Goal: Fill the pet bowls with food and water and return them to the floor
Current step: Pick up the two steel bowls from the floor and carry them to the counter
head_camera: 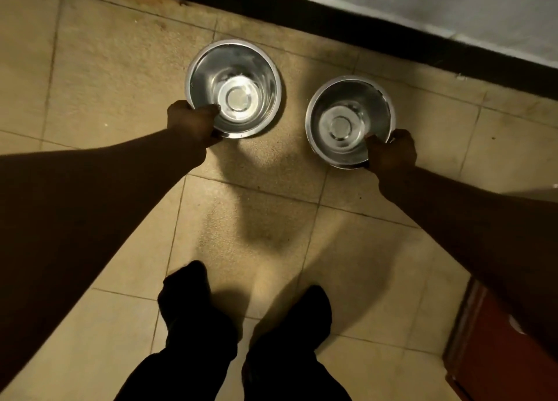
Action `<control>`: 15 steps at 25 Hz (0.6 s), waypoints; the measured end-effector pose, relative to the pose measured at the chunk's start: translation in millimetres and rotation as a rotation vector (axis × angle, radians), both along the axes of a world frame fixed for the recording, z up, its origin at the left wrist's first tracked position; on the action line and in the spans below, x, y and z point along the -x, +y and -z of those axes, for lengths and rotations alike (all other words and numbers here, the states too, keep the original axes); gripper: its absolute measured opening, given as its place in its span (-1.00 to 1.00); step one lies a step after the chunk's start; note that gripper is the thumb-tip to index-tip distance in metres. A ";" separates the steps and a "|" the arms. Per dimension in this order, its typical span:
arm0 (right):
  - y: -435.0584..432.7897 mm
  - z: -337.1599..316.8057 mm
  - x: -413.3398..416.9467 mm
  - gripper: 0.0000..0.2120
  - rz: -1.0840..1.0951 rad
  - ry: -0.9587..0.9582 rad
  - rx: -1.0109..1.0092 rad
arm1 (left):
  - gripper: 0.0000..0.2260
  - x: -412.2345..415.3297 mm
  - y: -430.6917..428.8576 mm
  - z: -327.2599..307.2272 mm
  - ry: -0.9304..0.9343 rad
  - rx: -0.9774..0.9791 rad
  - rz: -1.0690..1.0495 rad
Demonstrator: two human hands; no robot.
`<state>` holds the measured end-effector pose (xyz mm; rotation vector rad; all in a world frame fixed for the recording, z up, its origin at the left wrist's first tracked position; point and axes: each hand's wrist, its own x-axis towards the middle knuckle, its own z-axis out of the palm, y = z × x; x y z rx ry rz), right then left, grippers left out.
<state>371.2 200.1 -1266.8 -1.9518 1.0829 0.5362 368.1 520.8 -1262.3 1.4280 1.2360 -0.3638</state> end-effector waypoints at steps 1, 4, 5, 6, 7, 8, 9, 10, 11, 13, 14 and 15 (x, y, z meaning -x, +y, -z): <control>0.5 2.7 -2.5 -0.56 0.016 -0.001 -0.006 | -0.58 -1.9 -1.4 1.6 -0.016 -0.004 -0.011; 4.1 -2.4 -6.6 -0.71 0.056 -0.027 -0.054 | -0.53 -1.0 -4.7 -3.7 -0.047 -0.026 -0.040; 5.3 -8.1 -6.0 -0.76 0.061 -0.033 -0.060 | -0.53 2.4 -6.2 -10.9 -0.052 -0.019 -0.088; 6.2 -16.6 -4.3 -0.78 0.068 -0.041 -0.064 | -0.54 6.9 -7.9 -21.2 -0.058 -0.010 -0.144; 7.5 -29.5 -2.2 -0.77 0.084 -0.053 -0.073 | -0.55 12.4 -10.5 -35.9 -0.077 0.001 -0.199; 8.6 -45.1 1.3 -0.75 0.105 -0.070 -0.084 | -0.54 17.9 -12.4 -54.8 -0.106 0.009 -0.247; 9.1 -63.7 5.8 -0.75 0.135 -0.092 -0.099 | -0.52 23.6 -14.7 -78.2 -0.137 0.016 -0.292; 9.6 -86.4 10.2 -0.78 0.165 -0.115 -0.112 | -0.51 29.0 -16.4 -103.1 -0.165 0.023 -0.318; 11.2 -109.5 15.0 -0.81 0.198 -0.138 -0.123 | -0.54 34.8 -17.0 -126.4 -0.186 0.035 -0.329; 14.7 -164.5 25.8 -0.81 0.268 -0.196 -0.145 | -0.63 43.0 -15.0 -182.7 -0.232 0.046 -0.312; 15.3 -197.6 33.4 -0.80 0.289 -0.228 -0.168 | -0.64 45.4 -12.9 -215.9 -0.260 0.049 -0.302; 13.7 -231.8 41.3 -0.79 0.311 -0.258 -0.190 | -0.64 46.4 -11.6 -250.9 -0.292 0.059 -0.294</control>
